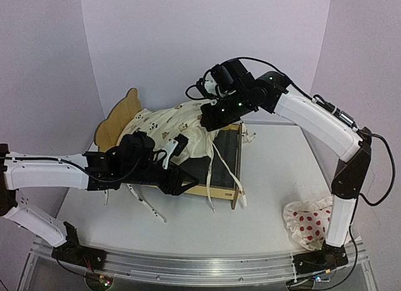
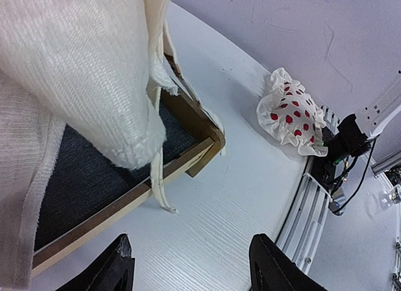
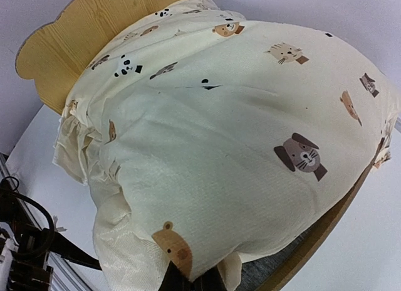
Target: Set up the pet bed
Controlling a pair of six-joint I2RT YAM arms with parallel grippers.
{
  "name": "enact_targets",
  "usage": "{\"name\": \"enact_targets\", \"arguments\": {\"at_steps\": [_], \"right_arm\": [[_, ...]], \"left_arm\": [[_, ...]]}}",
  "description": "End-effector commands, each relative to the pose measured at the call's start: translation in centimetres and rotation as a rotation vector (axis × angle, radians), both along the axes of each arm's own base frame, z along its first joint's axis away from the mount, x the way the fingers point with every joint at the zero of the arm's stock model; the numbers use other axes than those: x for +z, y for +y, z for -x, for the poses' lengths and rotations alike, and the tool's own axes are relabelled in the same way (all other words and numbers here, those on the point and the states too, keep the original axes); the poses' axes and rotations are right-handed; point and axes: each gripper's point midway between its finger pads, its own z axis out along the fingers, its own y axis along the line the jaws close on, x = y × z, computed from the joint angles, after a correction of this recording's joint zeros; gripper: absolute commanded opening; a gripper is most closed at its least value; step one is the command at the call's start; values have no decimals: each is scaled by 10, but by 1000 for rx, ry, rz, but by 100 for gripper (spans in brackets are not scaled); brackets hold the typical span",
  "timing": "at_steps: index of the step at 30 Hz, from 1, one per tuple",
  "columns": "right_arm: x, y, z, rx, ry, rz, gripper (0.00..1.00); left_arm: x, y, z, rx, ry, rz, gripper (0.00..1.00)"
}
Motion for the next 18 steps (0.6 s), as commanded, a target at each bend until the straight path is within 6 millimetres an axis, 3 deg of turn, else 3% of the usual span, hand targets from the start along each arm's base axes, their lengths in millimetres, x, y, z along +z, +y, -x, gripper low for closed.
{"name": "enact_targets", "arguments": {"at_steps": [1, 9, 18], "right_arm": [[44, 2, -11, -2, -120, -55, 0], [62, 3, -17, 14, -176, -63, 0], [79, 9, -22, 62, -232, -83, 0]], "left_arm": [[-1, -19, -13, 9, -60, 62, 63], [-22, -46, -37, 33, -99, 30, 62], [-19, -71, -54, 35, -151, 62, 55]]}}
